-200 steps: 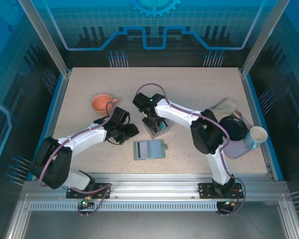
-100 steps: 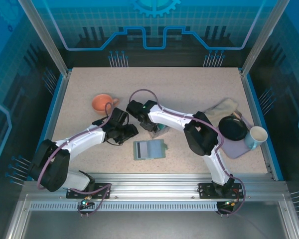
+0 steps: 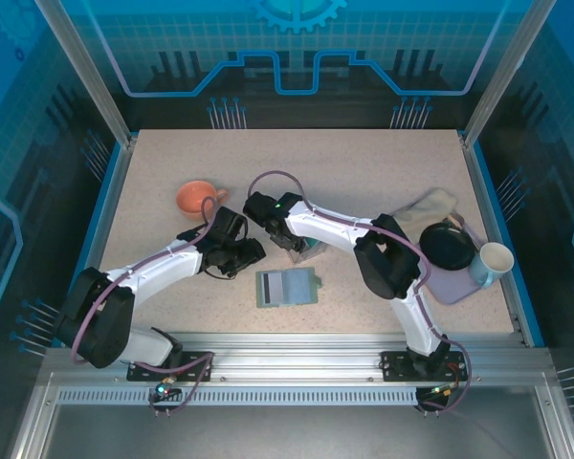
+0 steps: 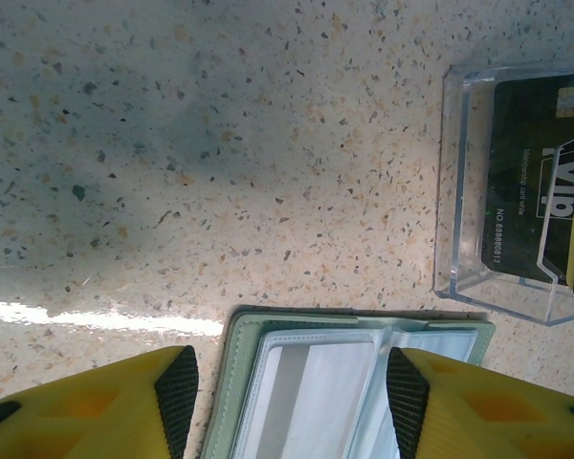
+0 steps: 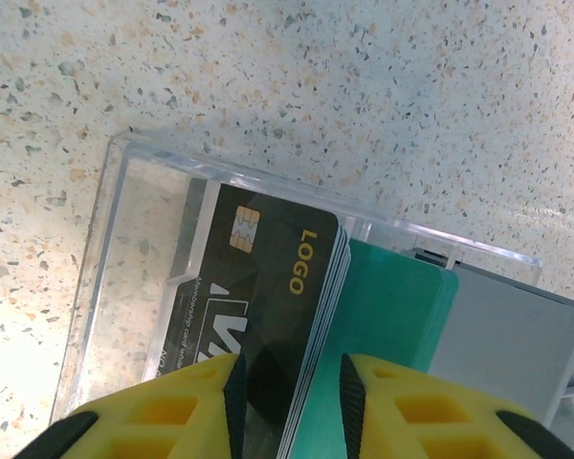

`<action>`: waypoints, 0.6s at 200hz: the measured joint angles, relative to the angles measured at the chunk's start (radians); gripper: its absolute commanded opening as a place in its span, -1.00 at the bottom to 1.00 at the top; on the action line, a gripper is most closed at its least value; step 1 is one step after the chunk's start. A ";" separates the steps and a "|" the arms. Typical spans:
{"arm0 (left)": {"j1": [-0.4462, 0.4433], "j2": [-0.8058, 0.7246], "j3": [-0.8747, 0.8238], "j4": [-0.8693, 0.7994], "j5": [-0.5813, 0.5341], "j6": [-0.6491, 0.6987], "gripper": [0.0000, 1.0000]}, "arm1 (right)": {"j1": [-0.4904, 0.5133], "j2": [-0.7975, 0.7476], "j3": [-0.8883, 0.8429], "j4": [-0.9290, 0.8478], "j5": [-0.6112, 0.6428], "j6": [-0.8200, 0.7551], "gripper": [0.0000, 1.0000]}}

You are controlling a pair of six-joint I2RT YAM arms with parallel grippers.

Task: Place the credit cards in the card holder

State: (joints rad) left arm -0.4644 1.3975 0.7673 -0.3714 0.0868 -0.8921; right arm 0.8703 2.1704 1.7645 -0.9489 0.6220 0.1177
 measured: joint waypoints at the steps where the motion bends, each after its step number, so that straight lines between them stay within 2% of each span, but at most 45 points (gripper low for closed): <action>1: 0.000 0.000 0.000 0.000 0.000 0.000 0.16 | 0.000 0.000 0.000 0.000 0.000 0.000 -0.37; 17: 0.000 0.000 0.000 0.000 0.000 0.000 0.16 | 0.000 -0.002 0.000 0.000 0.000 -0.004 -0.50; 120: 0.000 0.000 0.000 0.000 0.000 0.000 0.16 | -0.009 -0.020 -0.019 0.000 0.003 -0.006 -0.68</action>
State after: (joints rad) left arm -0.4644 1.3975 0.7673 -0.3714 0.0872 -0.8921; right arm 0.8612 2.1502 1.7451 -0.9493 0.6250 0.1112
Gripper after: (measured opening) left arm 0.580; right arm 0.174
